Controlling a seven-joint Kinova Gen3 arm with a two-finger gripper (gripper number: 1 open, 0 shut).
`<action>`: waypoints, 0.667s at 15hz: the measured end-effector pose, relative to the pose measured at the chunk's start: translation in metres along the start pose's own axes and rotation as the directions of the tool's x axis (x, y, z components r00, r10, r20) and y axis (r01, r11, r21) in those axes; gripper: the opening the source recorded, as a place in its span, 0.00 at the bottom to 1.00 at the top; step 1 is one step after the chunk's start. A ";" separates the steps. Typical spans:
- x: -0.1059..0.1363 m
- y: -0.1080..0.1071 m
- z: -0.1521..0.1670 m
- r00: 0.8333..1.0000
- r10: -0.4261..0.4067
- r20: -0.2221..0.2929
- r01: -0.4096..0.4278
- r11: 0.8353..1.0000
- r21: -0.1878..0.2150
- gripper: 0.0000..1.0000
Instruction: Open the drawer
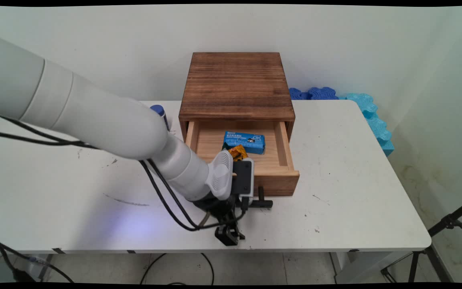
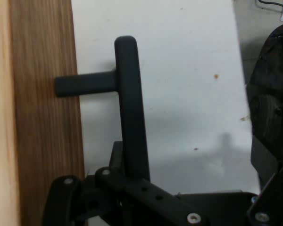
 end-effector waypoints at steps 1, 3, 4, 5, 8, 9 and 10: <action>0.001 0.003 0.001 1.000 0.001 0.000 -0.001 1.000 0.002 1.00; 0.004 0.012 0.002 1.000 0.004 -0.001 -0.004 1.000 0.005 1.00; 0.006 0.016 0.002 1.000 0.006 -0.001 -0.006 1.000 0.006 1.00; 0.007 0.020 0.003 1.000 0.007 -0.002 -0.007 1.000 0.007 1.00; 0.009 0.026 0.002 1.000 0.011 -0.003 -0.011 1.000 0.010 1.00; 0.010 0.029 0.002 1.000 0.013 -0.003 -0.013 1.000 0.011 1.00; 0.010 0.030 0.002 1.000 0.014 -0.003 -0.014 1.000 0.012 1.00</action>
